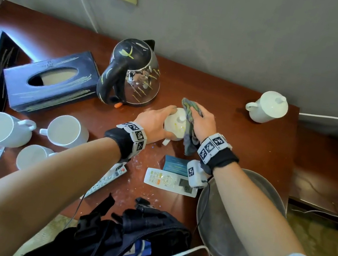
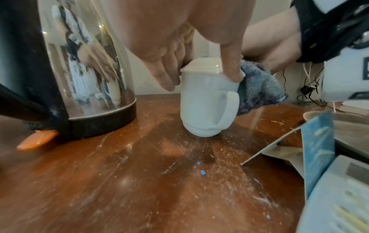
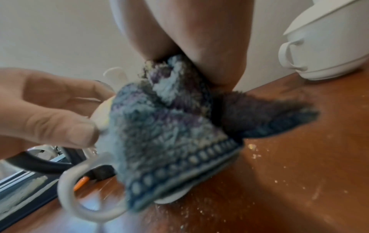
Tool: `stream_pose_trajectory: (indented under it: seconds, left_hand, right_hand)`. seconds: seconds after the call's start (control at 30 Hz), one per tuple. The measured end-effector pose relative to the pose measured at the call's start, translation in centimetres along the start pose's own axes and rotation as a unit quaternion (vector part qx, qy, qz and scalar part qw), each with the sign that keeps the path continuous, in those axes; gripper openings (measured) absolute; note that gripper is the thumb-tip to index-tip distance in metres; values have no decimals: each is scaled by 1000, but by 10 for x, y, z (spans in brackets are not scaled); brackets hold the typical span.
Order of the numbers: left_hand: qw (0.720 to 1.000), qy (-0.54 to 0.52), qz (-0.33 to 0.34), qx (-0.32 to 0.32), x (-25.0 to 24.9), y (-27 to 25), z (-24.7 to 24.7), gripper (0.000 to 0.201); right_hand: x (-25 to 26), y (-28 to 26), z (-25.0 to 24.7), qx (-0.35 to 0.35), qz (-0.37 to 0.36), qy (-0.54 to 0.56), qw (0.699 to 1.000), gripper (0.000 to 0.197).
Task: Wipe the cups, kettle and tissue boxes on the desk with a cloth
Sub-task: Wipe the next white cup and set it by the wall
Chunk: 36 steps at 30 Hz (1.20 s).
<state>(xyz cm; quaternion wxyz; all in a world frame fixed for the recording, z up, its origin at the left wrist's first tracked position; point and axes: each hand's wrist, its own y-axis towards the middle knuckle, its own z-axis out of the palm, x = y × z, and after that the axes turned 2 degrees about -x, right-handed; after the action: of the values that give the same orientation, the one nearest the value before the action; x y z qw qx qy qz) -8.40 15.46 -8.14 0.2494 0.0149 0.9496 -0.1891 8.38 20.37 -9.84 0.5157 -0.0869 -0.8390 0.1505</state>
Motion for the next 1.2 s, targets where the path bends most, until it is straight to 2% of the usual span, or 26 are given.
stream_pose_trajectory:
  seconds: [0.17, 0.27, 0.37, 0.57, 0.7, 0.9, 1.03, 1.2]
  left_hand:
    - [998, 58, 10, -35, -10, -6, -4, 86]
    - [997, 56, 17, -56, -14, -9, -1, 88]
    - [998, 46, 15, -47, -13, -10, 1, 91]
    - [996, 55, 65, 8, -6, -5, -4, 84]
    - [997, 59, 53, -12, -6, -2, -3, 82]
    - [998, 35, 48, -30, -6, -1, 0, 75]
    - [998, 31, 45, -30, -9, -2, 0, 79]
    - [998, 29, 47, -1, -10, -4, 0, 85]
  right_hand:
    - [-4, 1, -14, -17, -11, -10, 1000, 35]
    - [-6, 2, -22, -25, -20, -21, 999, 35]
    - [-8, -4, -24, -5, -41, -24, 999, 34]
    - [-6, -7, -15, 25, -44, -12, 999, 32]
    - [-5, -16, -8, 5, -37, -7, 999, 34]
    - [-23, -51, 3, -15, -95, -40, 995, 46]
    - [-13, -23, 2, -19, -42, 30, 999, 39]
    - [-6, 5, -9, 9, -10, -15, 1000, 36]
